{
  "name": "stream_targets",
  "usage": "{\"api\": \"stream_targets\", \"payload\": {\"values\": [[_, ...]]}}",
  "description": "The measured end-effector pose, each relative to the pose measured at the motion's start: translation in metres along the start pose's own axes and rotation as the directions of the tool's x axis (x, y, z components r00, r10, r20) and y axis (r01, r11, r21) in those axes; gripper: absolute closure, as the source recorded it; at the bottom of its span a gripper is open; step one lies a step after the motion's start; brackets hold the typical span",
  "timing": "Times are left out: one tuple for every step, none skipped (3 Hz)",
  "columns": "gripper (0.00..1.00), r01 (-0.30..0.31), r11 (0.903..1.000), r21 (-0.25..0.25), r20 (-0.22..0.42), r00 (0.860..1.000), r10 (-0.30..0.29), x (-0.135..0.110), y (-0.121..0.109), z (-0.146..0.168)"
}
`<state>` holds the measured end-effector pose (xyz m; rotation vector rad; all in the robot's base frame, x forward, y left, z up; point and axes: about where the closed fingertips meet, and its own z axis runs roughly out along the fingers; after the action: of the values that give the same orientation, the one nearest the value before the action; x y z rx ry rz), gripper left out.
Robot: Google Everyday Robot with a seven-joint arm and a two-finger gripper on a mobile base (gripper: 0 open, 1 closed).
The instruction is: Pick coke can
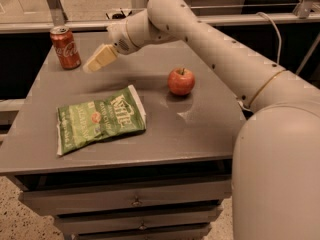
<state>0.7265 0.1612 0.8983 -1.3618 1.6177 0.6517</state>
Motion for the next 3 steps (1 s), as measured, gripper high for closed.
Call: {"api": "stream_targets", "payload": {"values": [[0.0,-0.004,0.9991,-0.042,0.131,0.991,0.01,-0.024,-0.01,0.053],[0.0,0.002,0.9977,-0.067,0.184,0.983,0.011,-0.038,-0.01,0.078],[0.02,-0.011,0.9979,-0.064,0.168,0.986,0.022,-0.041,-0.005,0.106]]}}
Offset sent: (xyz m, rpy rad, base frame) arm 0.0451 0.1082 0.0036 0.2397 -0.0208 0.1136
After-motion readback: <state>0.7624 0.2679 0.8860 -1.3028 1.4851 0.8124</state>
